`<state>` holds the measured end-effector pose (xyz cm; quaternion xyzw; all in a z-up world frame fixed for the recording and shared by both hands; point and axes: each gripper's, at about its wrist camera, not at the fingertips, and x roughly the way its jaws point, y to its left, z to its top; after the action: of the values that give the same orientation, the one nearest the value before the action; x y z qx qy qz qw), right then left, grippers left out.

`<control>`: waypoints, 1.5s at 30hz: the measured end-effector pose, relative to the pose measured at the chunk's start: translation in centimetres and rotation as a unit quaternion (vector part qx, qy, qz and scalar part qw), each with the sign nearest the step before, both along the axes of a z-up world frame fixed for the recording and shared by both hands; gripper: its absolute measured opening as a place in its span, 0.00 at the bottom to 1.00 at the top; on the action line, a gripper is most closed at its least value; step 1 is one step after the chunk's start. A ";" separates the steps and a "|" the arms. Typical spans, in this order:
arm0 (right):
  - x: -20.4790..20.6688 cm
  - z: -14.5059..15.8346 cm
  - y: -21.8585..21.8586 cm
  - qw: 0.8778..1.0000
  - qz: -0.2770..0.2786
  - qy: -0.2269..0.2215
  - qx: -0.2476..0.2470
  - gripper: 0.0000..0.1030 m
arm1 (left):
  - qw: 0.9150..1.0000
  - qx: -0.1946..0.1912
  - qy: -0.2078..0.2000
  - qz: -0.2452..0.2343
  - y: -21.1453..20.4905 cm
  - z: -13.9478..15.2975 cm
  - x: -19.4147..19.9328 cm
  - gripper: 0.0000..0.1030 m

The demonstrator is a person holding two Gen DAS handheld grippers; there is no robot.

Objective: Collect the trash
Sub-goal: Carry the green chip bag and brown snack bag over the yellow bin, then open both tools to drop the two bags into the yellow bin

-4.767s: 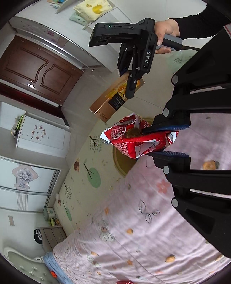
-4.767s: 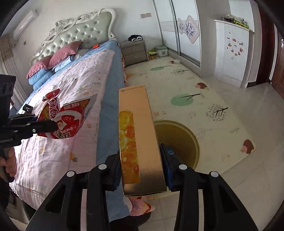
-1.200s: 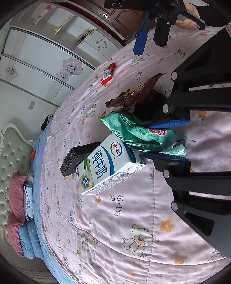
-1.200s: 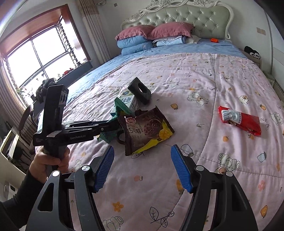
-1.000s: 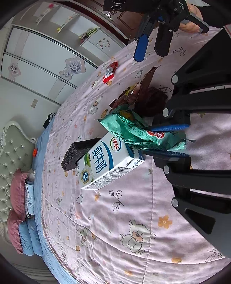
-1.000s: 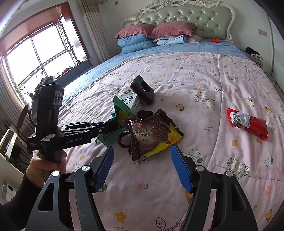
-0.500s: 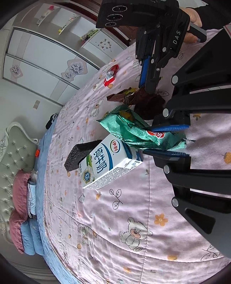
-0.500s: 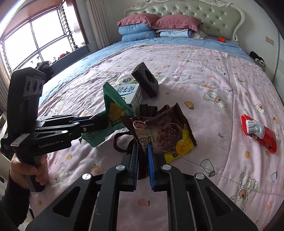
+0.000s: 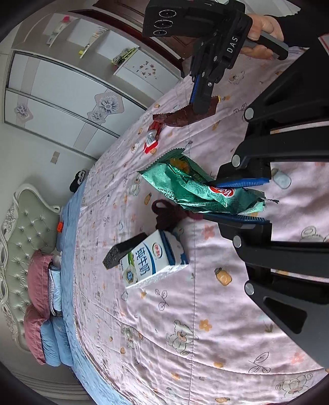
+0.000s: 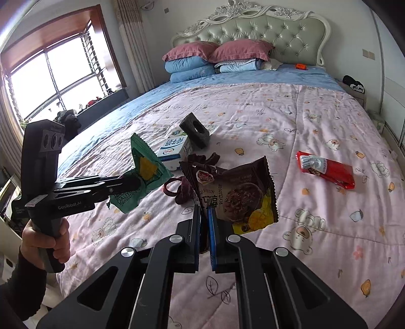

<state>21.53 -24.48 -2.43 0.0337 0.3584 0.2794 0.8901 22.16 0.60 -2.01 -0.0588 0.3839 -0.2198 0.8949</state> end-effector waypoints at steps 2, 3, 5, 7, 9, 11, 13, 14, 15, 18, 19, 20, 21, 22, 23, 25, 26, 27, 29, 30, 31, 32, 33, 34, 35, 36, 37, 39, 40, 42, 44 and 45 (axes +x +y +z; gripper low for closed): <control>-1.0 0.5 -2.0 1.000 -0.011 -0.006 0.004 0.06 | 1.000 0.006 0.001 -0.015 -2.0 0.3 -0.6 0.18; -1.6 0.7 -3.1 1.000 -0.018 -0.009 0.006 0.06 | 1.000 0.009 0.002 -0.023 -3.1 0.4 -0.8 0.18; -2.6 1.1 -5.4 0.999 -0.033 -0.012 0.009 0.06 | 0.999 0.014 0.004 -0.042 -5.5 0.5 -1.3 0.18; -3.7 1.3 -8.1 0.999 -0.050 -0.015 0.013 0.06 | 0.998 0.016 0.004 -0.060 -8.2 0.7 -1.7 0.18; -4.8 1.4 -10.9 0.997 -0.070 -0.017 0.013 0.06 | 0.996 0.016 0.006 -0.083 -11.2 0.9 -2.1 0.18; -5.7 1.3 -13.8 0.996 -0.091 -0.017 0.011 0.06 | 0.994 0.017 0.008 -0.106 -14.2 1.0 -2.4 0.18; -6.8 1.1 -16.8 0.993 -0.114 -0.017 0.012 0.06 | 0.991 0.020 0.008 -0.129 -17.5 1.0 -2.7 0.18; -7.3 1.0 -18.4 0.992 -0.125 -0.016 0.015 0.06 | 0.990 0.021 0.010 -0.142 -19.3 0.9 -2.8 0.18; -7.9 0.9 -20.0 0.991 -0.135 -0.017 0.018 0.06 | 0.988 0.021 0.012 -0.153 -21.0 0.8 -3.0 0.18; -9.7 0.4 -24.5 0.985 -0.168 -0.015 0.025 0.06 | 0.982 0.018 0.019 -0.187 -25.9 0.5 -3.4 0.18; -10.3 0.2 -26.0 0.983 -0.181 -0.014 0.026 0.06 | 0.980 0.018 0.021 -0.197 -27.5 0.4 -3.6 0.18; -10.8 0.0 -27.5 0.981 -0.193 -0.011 0.026 0.06 | 0.977 0.019 0.023 -0.209 -29.2 0.3 -3.8 0.18; -11.3 -0.2 -28.9 0.979 -0.204 -0.009 0.025 0.06 | 0.975 0.020 0.025 -0.220 -30.8 0.1 -4.0 0.18; -11.9 -0.6 -30.1 0.976 -0.216 -0.007 0.024 0.06 | 0.972 0.021 0.027 -0.231 -32.3 0.0 -4.1 0.18; -12.3 -0.9 -31.4 0.974 -0.227 -0.004 0.022 0.06 | 0.970 0.021 0.029 -0.241 -33.9 -0.1 -4.3 0.18; -13.4 -1.4 -33.9 0.968 -0.250 0.000 0.021 0.06 | 0.965 0.025 0.034 -0.260 -36.8 -0.5 -4.5 0.18; -13.9 -1.7 -35.2 0.965 -0.261 0.003 0.021 0.06 | 0.962 0.026 0.037 -0.268 -38.1 -0.8 -4.7 0.18; -14.3 -2.0 -36.4 0.963 -0.270 0.007 0.021 0.06 | 0.959 0.027 0.043 -0.278 -39.7 -1.1 -4.8 0.18; -15.3 -2.6 -38.4 0.957 -0.289 0.012 0.022 0.06 | 0.955 0.030 0.052 -0.290 -42.3 -1.8 -4.8 0.18; -15.7 -3.0 -39.3 0.955 -0.297 0.017 0.022 0.06 | 0.952 0.031 0.059 -0.300 -43.7 -2.2 -4.9 0.18; -16.1 -3.4 -40.2 0.952 -0.305 0.020 0.021 0.06 | 0.949 0.031 0.065 -0.305 -44.8 -2.6 -4.9 0.18; -16.5 -3.8 -41.0 0.949 -0.312 0.024 0.020 0.06 | 0.947 0.032 0.071 -0.312 -46.1 -3.0 -4.9 0.18; -16.8 -4.3 -41.7 0.948 -0.318 0.029 0.021 0.06 | 0.944 0.034 0.077 -0.318 -47.2 -3.3 -4.9 0.18; -17.1 -4.7 -42.5 0.946 -0.322 0.032 0.021 0.06 | 0.943 0.035 0.079 -0.322 -48.3 -3.6 -4.9 0.18; -17.3 -5.1 -43.1 0.944 -0.327 0.036 0.022 0.06 | 0.941 0.037 0.083 -0.326 -49.3 -3.9 -4.9 0.18; -17.4 -5.6 -43.7 0.943 -0.330 0.040 0.024 0.06 | 0.939 0.037 0.088 -0.330 -50.3 -4.3 -4.9 0.18; -17.5 -6.1 -44.1 0.942 -0.332 0.044 0.026 0.06 | 0.938 0.038 0.091 -0.332 -51.0 -4.6 -4.7 0.18; -17.4 -7.1 -44.8 0.940 -0.336 0.052 0.029 0.06 | 0.936 0.044 0.098 -0.334 -52.7 -5.3 -4.4 0.18; -17.3 -7.5 -45.1 0.939 -0.337 0.056 0.032 0.06 | 0.936 0.045 0.103 -0.334 -53.0 -5.6 -4.1 0.18; -17.0 -8.6 -45.4 0.938 -0.337 0.065 0.038 0.06 | 0.935 0.051 0.111 -0.332 -54.0 -6.4 -3.7 0.18; -16.8 -9.4 -45.8 0.938 -0.337 0.073 0.041 0.07 | 0.934 0.053 0.121 -0.331 -54.7 -7.1 -3.4 0.18; -16.6 -9.9 -45.9 0.938 -0.335 0.077 0.045 0.10 | 0.934 0.054 0.125 -0.329 -54.9 -7.4 -3.2 0.19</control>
<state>4.97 -70.40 -12.30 0.2134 0.3811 -0.0223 0.8993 18.96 -54.29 -9.44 0.0922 0.5016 -0.4718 0.7192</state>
